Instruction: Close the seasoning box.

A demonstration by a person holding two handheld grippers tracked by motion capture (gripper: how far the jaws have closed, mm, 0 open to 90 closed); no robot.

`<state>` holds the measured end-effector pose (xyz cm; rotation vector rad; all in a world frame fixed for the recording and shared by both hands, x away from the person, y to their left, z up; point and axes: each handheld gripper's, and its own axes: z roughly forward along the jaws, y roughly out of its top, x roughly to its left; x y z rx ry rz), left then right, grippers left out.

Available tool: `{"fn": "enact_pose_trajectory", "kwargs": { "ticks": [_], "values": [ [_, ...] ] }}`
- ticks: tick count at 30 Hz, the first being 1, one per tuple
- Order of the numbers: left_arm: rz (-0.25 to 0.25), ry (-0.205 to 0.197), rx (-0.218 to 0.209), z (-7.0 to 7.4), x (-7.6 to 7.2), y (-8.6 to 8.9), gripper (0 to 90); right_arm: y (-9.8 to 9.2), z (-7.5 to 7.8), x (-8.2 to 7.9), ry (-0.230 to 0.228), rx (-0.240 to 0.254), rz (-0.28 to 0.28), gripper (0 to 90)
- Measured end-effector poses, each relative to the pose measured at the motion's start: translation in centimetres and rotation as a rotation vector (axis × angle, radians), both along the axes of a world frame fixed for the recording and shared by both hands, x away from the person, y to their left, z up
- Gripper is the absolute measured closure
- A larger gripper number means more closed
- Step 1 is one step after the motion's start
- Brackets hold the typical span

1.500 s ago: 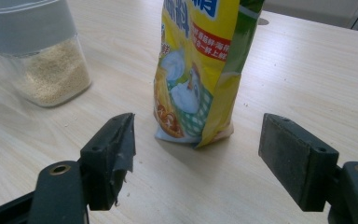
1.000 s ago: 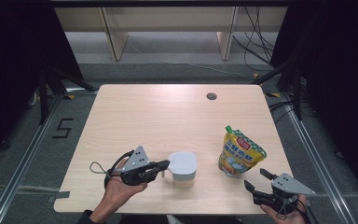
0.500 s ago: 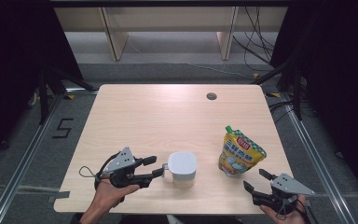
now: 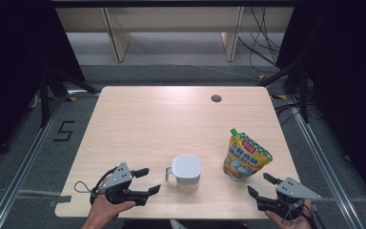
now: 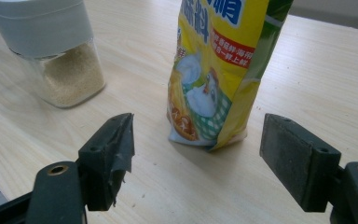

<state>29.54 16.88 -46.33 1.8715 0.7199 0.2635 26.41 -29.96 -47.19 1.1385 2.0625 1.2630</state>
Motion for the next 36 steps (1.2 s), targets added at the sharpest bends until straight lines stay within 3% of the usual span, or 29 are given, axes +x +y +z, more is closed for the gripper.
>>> {"fn": "enact_pose_trajectory", "kwargs": {
  "ticks": [6,9,11,12,13,14,18,19,21,22,23,24,25,27,30,33,34,35,36],
  "values": [
    [0.002,0.008,-0.005,-0.5,-1.0,0.0,23.8,0.3,-0.1,-0.2,0.004,-0.007,0.036,24.8],
    [-0.004,0.002,0.026,-0.9,-1.3,-0.2,23.3,0.3,-0.1,-0.5,0.007,-0.029,0.046,23.0],
    [-0.014,-0.01,0.054,-1.1,-1.4,-0.3,23.1,0.7,-0.3,-0.7,0.036,-0.001,0.037,20.5],
    [-0.002,0.003,0.052,-1.4,-1.6,-0.4,22.9,0.7,-0.3,-0.8,0.045,-0.007,0.027,19.5],
    [0.0,0.0,0.067,-1.5,-1.7,-0.4,22.7,0.6,-0.4,-0.6,0.022,-0.031,0.032,18.0],
    [-0.002,-0.001,0.081,-1.6,-1.7,-0.4,22.4,0.5,-0.4,-0.7,0.03,-0.027,0.041,16.5],
    [-0.005,0.016,0.085,-2.2,-2.0,-0.6,21.6,0.4,-0.7,-0.7,0.064,-0.038,0.055,16.3],
    [-0.011,0.02,0.089,-2.3,-2.0,-0.6,21.5,0.5,-0.8,-1.0,0.09,-0.035,0.036,16.3],
    [-0.01,0.031,0.092,-2.5,-2.0,-0.6,21.4,0.6,-0.9,-1.1,0.095,-0.034,0.04,16.3],
    [-0.013,0.028,0.083,-2.7,-1.9,-0.7,21.3,0.3,-0.9,-0.9,0.065,-0.063,0.053,16.3],
    [-0.013,0.021,0.112,-2.6,-1.8,-0.5,21.3,0.3,-0.9,-0.9,0.065,-0.065,0.054,16.3],
    [-0.005,0.032,0.092,-2.6,-1.9,-0.6,21.3,0.3,-0.9,-0.9,0.065,-0.065,0.056,16.3],
    [-0.008,0.032,0.098,-2.6,-1.8,-0.5,21.3,0.3,-1.0,-0.8,0.057,-0.08,0.058,16.3],
    [0.003,0.037,0.067,-2.7,-1.9,-0.7,21.3,0.4,-1.0,-0.8,0.087,-0.067,0.058,16.2],
    [-0.003,0.032,0.093,-2.7,-1.8,-0.5,21.3,0.4,-1.1,-0.8,0.091,-0.079,0.051,16.2],
    [0.014,0.04,0.073,-2.7,-1.9,-0.7,21.2,0.3,-1.2,-0.7,0.096,-0.067,0.064,16.2],
    [0.009,0.034,0.074,-2.7,-1.7,-0.6,21.1,0.2,-1.3,-0.6,0.072,-0.09,0.052,16.2],
    [0.005,0.017,0.084,-2.7,-1.6,-0.5,20.6,0.4,-1.3,-0.8,0.107,-0.068,0.046,16.2],
    [0.031,0.035,0.074,-2.8,-1.7,-0.5,20.0,0.3,-1.3,-0.7,0.097,-0.071,0.046,16.2]
  ]
}}
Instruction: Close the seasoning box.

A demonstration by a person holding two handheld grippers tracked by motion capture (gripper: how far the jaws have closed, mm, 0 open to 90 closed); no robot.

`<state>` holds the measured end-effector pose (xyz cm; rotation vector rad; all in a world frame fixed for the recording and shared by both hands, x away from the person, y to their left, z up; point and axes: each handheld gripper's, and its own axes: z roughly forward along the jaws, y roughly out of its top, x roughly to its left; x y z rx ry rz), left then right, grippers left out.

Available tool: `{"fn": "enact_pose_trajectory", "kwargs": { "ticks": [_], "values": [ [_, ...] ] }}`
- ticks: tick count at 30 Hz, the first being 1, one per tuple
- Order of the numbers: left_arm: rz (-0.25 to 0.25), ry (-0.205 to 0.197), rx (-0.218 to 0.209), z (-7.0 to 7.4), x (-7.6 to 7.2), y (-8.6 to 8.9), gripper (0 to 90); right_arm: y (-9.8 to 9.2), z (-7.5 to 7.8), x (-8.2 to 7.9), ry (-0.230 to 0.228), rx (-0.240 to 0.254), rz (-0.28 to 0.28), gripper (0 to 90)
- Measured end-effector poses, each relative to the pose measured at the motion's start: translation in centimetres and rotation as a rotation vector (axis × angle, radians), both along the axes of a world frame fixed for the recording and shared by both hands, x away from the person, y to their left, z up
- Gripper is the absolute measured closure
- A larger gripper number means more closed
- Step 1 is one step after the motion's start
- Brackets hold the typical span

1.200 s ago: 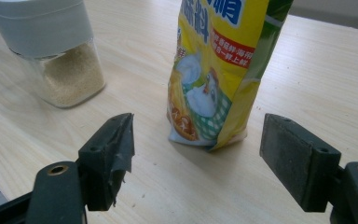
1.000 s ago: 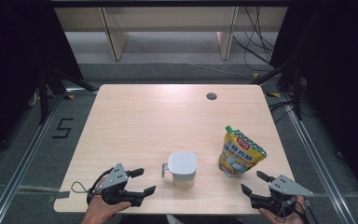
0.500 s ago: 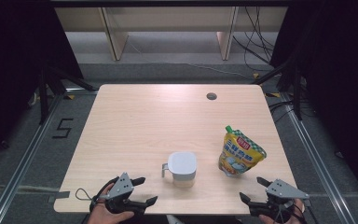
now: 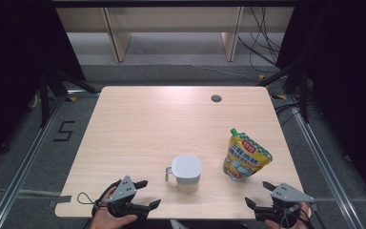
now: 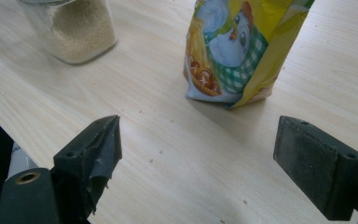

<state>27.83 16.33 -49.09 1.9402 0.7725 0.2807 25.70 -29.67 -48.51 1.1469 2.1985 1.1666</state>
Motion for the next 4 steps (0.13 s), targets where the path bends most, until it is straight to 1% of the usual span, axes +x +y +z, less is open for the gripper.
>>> {"fn": "enact_pose_trajectory", "kwargs": {
  "ticks": [1,2,3,4],
  "values": [
    [0.002,0.0,-0.006,-0.01,0.05,0.02,19.2,-0.13,-0.01,0.13,-0.004,-0.007,0.008,16.2],
    [0.008,0.002,-0.004,-0.02,0.13,0.08,18.9,-0.17,-0.07,0.19,-0.004,-0.02,0.0,16.2],
    [0.011,0.001,-0.007,0.0,0.18,0.11,18.6,-0.28,-0.08,0.28,0.003,-0.013,0.021,16.2],
    [0.016,0.005,-0.023,-0.06,0.24,0.06,18.4,-0.36,-0.08,0.32,0.007,-0.017,0.026,16.2]
  ]
}}
